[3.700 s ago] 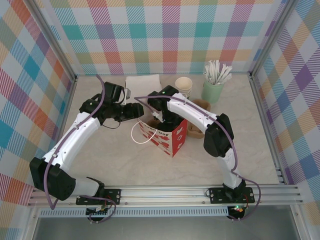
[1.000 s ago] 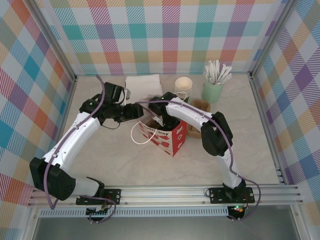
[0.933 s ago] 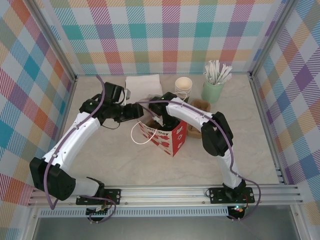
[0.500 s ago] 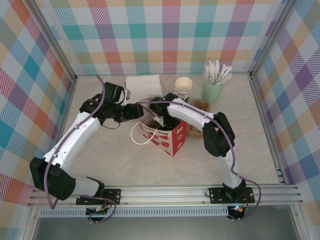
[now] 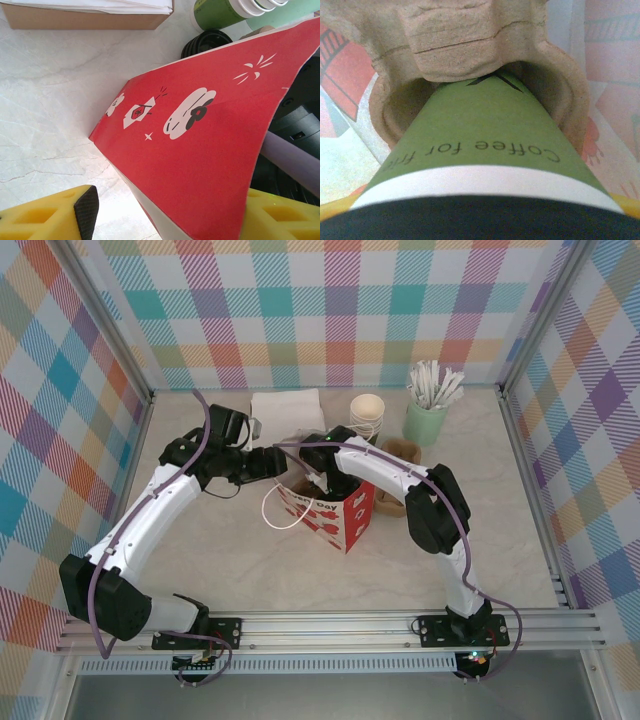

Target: Pack the takeout coffee

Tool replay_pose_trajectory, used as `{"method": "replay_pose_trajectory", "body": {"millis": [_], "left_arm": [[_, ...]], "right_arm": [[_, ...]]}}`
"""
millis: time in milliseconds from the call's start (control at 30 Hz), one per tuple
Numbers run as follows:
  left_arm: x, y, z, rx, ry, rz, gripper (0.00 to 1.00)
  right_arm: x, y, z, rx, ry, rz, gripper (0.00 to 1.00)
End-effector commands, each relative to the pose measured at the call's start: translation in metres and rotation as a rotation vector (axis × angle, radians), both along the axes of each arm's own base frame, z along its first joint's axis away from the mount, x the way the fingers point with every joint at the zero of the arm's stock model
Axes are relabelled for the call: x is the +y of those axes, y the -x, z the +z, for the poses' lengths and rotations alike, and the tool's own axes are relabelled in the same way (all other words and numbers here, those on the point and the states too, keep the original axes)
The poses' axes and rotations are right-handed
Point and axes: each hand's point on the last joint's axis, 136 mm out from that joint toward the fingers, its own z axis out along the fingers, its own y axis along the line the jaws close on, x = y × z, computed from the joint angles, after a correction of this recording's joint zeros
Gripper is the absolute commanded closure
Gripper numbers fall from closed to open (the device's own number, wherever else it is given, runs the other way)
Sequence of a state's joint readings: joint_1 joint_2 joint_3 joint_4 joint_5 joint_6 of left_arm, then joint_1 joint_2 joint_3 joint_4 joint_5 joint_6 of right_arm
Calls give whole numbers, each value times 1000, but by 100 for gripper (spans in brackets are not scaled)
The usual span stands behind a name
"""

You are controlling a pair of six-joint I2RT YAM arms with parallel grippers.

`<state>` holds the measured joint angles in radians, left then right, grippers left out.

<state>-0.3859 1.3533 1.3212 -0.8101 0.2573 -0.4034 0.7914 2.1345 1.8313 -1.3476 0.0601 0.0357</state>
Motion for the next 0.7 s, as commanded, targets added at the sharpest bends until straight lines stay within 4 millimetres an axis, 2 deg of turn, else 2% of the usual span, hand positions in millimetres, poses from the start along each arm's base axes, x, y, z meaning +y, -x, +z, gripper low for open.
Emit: {"method": "replay_pose_trajectory", "body": {"millis": [0,367,667], "left_arm": [[0,-1,3,-9,-20,-3,33],[1,-1,4,-12,-21,1,33],[0,-1,6,-14,-14,-2,33]], "right_arm": [[1,1,-51,63,29,22,22],[2,-1,-48,52,24,7,20],[8,-10,-17,-14,-27,-4,11]]}}
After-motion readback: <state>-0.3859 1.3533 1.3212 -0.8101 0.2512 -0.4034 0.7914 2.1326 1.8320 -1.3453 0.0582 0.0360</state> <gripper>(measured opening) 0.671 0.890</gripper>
